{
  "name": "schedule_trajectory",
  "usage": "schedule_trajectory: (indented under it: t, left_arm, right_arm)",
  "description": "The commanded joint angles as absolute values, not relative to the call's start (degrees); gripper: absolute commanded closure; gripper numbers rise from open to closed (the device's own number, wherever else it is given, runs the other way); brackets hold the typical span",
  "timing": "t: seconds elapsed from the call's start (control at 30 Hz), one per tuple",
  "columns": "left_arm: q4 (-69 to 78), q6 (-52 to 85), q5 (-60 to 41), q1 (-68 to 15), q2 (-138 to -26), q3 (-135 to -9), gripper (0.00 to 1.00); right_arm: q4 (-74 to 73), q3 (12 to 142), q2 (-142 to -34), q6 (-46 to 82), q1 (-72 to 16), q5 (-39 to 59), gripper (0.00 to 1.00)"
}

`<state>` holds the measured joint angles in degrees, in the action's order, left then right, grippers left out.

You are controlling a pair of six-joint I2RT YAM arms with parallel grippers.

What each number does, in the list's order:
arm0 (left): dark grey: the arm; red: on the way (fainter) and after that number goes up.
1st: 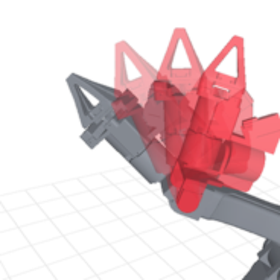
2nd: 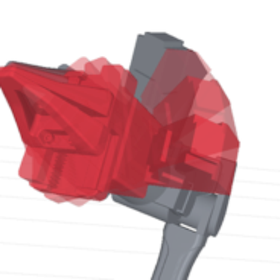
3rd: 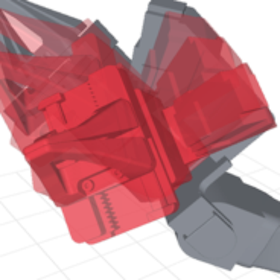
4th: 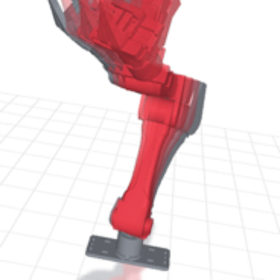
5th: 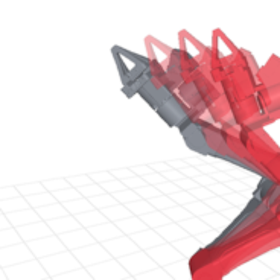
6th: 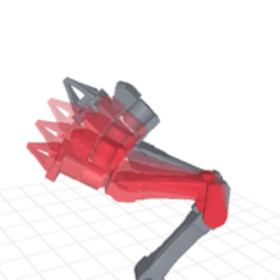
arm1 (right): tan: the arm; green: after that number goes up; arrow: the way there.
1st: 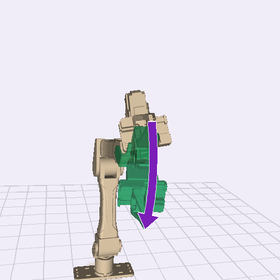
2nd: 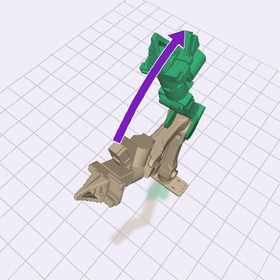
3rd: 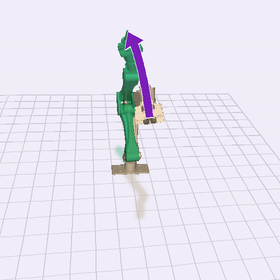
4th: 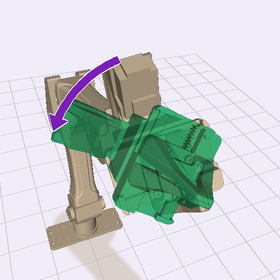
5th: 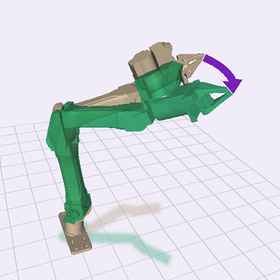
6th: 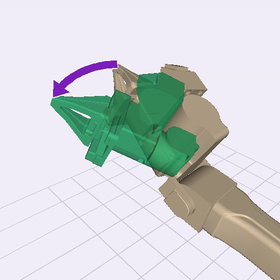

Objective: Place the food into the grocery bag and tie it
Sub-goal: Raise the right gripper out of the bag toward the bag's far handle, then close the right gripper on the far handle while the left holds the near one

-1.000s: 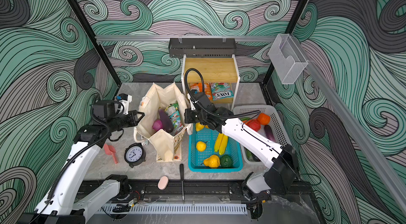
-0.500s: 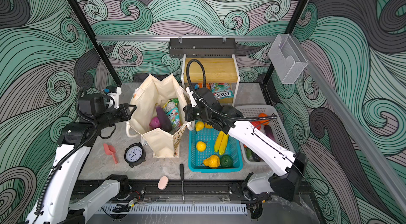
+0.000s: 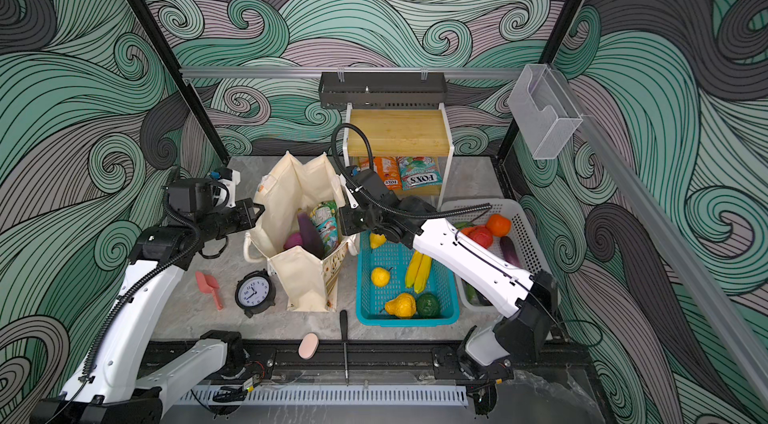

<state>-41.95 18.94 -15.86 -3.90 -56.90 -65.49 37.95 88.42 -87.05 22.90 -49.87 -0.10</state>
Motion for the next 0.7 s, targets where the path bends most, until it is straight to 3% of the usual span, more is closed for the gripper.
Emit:
schedule_trajectory:
  t: [0.0, 0.3, 0.37, 0.5, 0.6, 0.67]
  left_arm:
    - [-35.6, 19.1, -15.6, -3.9, -56.4, -65.9, 1.0]
    - [-34.3, 20.1, -17.9, -3.9, -56.9, -64.0, 1.0]
    - [-34.1, 20.1, -17.9, -3.9, -56.6, -63.4, 0.99]
    - [-33.8, 19.9, -18.2, -3.8, -56.0, -63.4, 0.81]
    - [-33.8, 20.1, -18.1, -3.8, -55.3, -64.4, 0.65]
    - [-34.2, 20.1, -17.7, -3.8, -54.6, -65.2, 0.48]
  right_arm:
    - [34.3, 91.8, -88.4, 21.2, -49.7, -2.2, 1.0]
    - [35.3, 93.5, -91.3, 21.2, -49.4, -2.9, 1.0]
    - [35.3, 92.6, -91.0, 21.6, -49.0, -2.4, 0.96]
    - [33.3, 89.9, -88.9, 22.9, -48.5, -1.3, 0.82]
    - [32.2, 89.0, -87.7, 23.5, -48.0, -0.1, 0.65]
    - [32.1, 88.5, -86.9, 23.7, -47.8, 0.5, 0.52]
